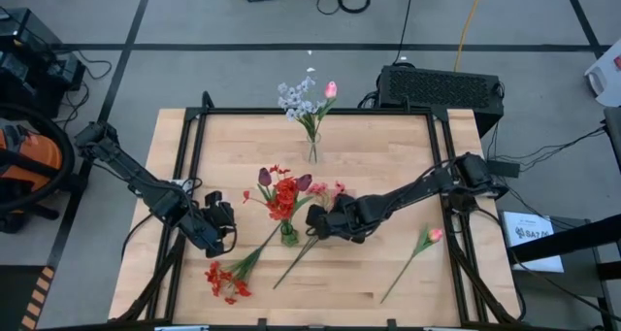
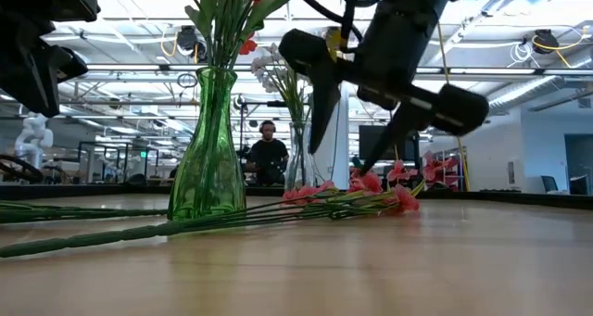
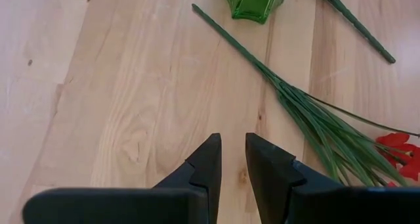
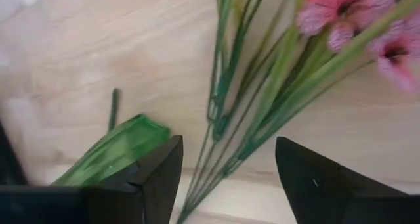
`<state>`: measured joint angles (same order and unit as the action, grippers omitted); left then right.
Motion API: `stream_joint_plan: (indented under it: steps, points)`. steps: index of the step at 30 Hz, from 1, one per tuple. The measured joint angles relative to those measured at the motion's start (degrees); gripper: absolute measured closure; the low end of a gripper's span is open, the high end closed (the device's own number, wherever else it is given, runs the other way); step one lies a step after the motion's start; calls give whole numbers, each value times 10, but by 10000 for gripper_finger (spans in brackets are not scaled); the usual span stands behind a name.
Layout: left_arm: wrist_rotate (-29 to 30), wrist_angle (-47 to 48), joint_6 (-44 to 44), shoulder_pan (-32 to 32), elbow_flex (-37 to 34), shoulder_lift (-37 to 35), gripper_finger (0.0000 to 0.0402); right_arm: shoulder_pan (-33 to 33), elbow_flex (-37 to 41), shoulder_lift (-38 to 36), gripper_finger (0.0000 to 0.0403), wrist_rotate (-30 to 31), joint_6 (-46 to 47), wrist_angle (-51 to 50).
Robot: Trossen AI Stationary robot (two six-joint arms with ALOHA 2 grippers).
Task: Sort flowers into vase by color
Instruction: Put the pink flowers into the transparent flower vase
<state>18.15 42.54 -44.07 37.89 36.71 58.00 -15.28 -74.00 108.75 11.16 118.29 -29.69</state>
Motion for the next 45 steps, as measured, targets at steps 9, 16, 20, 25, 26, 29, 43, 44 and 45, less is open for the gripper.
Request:
stream_joint_plan:
  steps: [9,16,20,25,26,29,43,44,45]
  points:
    - [0,0,0,0,0,0,327,29,-102,28,167,-23,-29,-153]
    - [1,0,12,0,0,0,327,40,-146,103,167,-75,-26,-160]
    - [1,0,13,0,0,0,327,40,-170,146,167,-108,-31,-159]
    - [1,0,13,0,0,0,327,41,-186,177,167,-148,-43,-163]
    - [1,1,13,0,0,0,327,41,-186,181,167,-149,-49,-164]
    - [1,1,13,0,0,0,327,40,-186,183,167,-153,-65,-188]
    - [-2,0,10,0,0,0,327,37,-182,165,167,-155,-156,-370]
    - [-2,1,10,0,0,0,327,35,-182,165,167,-149,-167,-375]
    - [-3,1,10,0,0,0,327,33,-182,165,168,-143,-173,-377]
